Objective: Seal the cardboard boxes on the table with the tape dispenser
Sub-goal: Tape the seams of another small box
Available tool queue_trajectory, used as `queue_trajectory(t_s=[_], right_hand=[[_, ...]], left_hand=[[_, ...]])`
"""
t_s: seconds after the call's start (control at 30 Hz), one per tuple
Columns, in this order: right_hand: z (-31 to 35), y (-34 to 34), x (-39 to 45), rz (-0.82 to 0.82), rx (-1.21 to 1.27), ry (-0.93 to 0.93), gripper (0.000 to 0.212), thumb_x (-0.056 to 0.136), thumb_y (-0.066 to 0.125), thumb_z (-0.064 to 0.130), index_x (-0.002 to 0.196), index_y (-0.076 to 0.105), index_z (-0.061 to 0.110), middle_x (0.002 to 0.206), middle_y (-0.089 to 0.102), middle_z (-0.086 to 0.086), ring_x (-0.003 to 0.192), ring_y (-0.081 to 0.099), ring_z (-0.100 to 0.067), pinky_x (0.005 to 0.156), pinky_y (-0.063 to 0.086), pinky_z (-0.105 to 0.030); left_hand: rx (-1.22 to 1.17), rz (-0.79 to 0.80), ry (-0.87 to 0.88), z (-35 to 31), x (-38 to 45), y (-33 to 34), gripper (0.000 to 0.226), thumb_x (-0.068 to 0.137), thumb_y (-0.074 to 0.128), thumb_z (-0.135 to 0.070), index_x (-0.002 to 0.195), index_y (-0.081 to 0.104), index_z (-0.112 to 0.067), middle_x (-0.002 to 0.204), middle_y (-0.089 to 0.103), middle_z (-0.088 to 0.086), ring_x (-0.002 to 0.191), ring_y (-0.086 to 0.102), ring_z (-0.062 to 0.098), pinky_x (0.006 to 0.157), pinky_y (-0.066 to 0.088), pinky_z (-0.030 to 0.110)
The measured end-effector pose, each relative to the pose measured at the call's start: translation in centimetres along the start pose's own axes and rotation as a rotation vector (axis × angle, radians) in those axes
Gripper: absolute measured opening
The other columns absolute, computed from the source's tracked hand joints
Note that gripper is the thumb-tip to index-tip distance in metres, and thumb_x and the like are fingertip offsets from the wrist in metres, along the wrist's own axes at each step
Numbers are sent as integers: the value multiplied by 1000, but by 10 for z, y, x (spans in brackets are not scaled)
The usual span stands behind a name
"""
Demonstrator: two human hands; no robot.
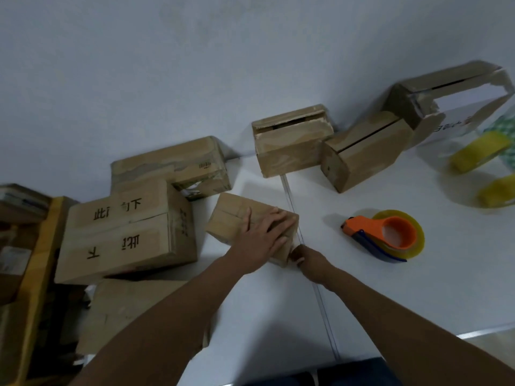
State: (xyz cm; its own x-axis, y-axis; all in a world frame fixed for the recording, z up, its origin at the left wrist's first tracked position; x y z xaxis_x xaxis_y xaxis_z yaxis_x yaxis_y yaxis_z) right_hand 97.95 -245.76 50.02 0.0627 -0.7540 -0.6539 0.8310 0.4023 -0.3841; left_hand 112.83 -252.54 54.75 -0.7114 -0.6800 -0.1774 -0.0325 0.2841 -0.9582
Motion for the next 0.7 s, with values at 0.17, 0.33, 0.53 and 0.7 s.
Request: queue_trajectory(t_s=[0.17, 0.33, 0.53, 0.7], right_hand=[[-2, -36, -16, -285, 311, -172, 66, 87, 44, -14, 145, 32, 15, 138, 41, 4, 126, 43, -11, 102, 40, -30], [-4, -35, -29, -414, 218, -225, 20, 95, 61, 22, 114, 62, 19, 103, 67, 9, 102, 63, -6, 86, 49, -22], [-12, -35, -41, -420, 193, -251, 24, 97, 54, 11, 116, 63, 22, 108, 67, 12, 103, 61, 1, 79, 43, -3], [-46, -69, -54, -649, 114, -145, 39, 94, 57, 5, 132, 49, 10, 124, 57, -4, 113, 57, -22, 89, 44, -28]], left_hand=[[10, 16, 370, -4, 5, -1, 47, 107, 26, -39, 153, 30, -34, 158, 30, -10, 151, 9, 8, 119, -10, 50], [304, -92, 627, 4, 21, -25, 44, 104, 42, -41, 148, 42, -34, 153, 42, -10, 150, 20, 23, 119, 10, 61], [-86, -110, 73, 3, -5, -7, 52, 96, 42, -60, 136, 51, -29, 155, 35, -13, 149, 19, 8, 119, 7, 58], [-53, -98, 140, -15, -14, 6, 67, 90, 56, -57, 145, 44, -19, 162, 20, -9, 152, 2, 14, 120, 0, 59]])
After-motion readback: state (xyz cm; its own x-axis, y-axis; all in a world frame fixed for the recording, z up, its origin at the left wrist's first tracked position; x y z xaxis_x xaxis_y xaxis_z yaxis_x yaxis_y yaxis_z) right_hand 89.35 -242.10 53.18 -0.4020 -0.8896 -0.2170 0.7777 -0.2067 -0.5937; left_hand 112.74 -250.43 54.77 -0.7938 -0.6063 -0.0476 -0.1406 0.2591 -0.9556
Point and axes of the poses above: each hand's wrist, its own x-axis towards the middle knuckle, its own y-axis out of the palm, z = x × y, the point moved 3 cm from there along x, towards the middle knuckle
